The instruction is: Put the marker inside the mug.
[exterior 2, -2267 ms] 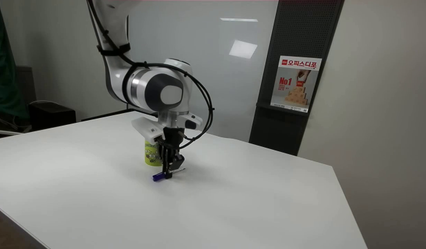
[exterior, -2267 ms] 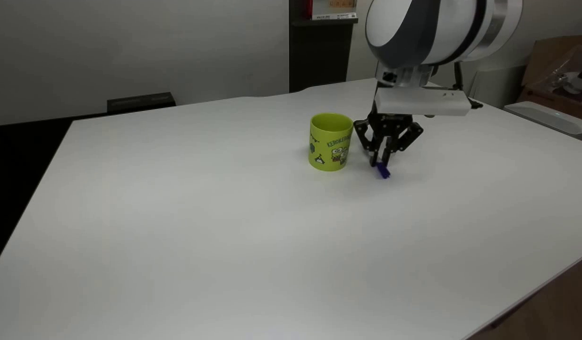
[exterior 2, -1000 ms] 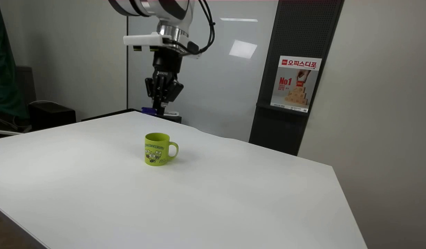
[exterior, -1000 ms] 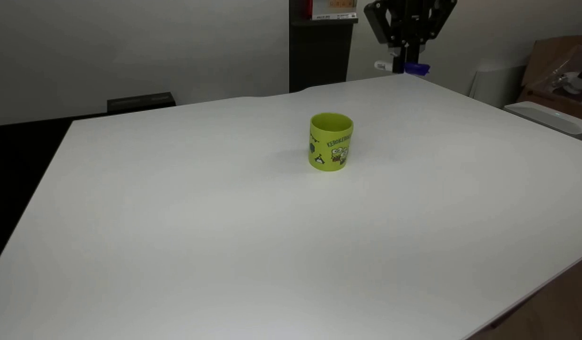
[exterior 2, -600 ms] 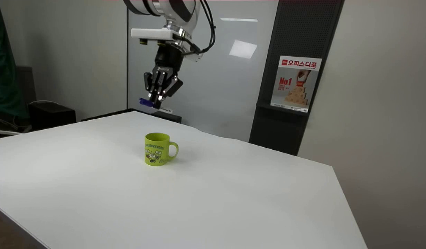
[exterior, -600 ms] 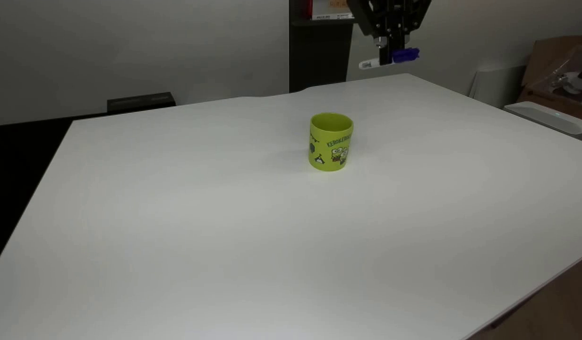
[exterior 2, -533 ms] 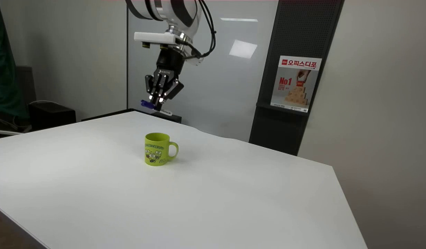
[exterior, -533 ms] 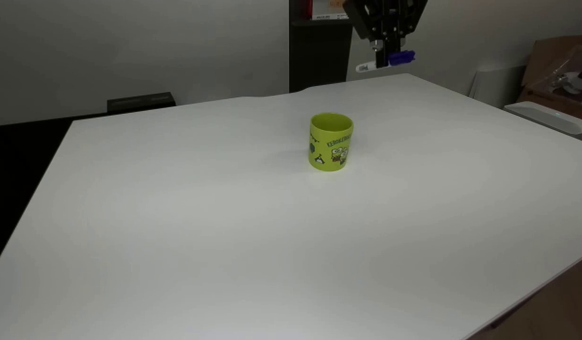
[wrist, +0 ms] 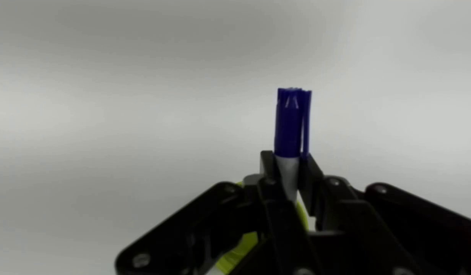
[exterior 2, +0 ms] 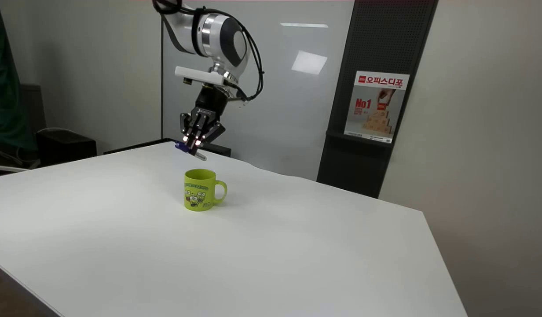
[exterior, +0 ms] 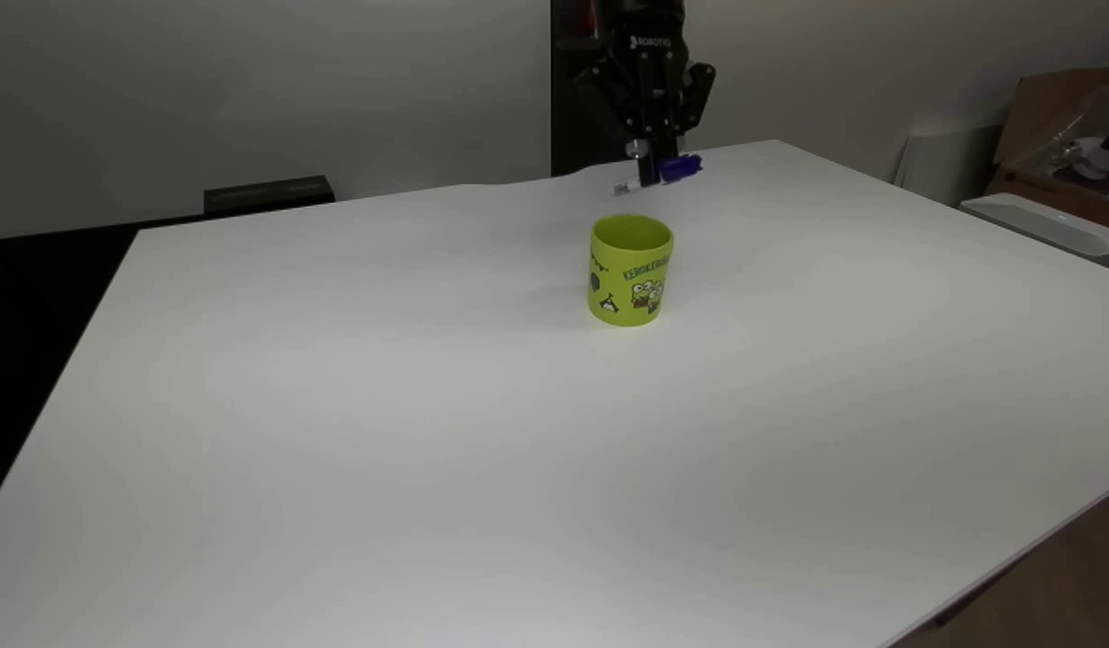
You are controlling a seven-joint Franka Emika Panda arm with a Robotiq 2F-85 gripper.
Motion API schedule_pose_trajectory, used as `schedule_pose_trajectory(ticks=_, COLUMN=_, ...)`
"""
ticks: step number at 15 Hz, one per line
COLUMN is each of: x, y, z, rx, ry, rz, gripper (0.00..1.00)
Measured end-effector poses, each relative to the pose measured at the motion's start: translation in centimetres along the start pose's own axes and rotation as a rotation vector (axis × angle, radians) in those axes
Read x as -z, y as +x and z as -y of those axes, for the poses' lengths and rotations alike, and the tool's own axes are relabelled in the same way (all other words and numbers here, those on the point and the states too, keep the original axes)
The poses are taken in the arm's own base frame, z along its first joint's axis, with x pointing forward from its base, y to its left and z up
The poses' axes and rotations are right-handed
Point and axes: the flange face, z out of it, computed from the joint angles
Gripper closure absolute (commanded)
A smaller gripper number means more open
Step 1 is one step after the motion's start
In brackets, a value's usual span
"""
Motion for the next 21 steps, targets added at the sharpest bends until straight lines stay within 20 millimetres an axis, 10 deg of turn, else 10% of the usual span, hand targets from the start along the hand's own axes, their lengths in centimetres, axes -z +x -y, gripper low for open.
schedule_pose_trajectory(ticks=10, x=0.4, y=0.4, z=1.2, rx=0.000, ry=0.146, rz=0.149, gripper=0.95)
schedule_pose_trajectory(ticks=21, x=-0.7, y=0.9, z=-3.5, rx=-0.172, ry=0.169, rz=0.218, gripper=0.95)
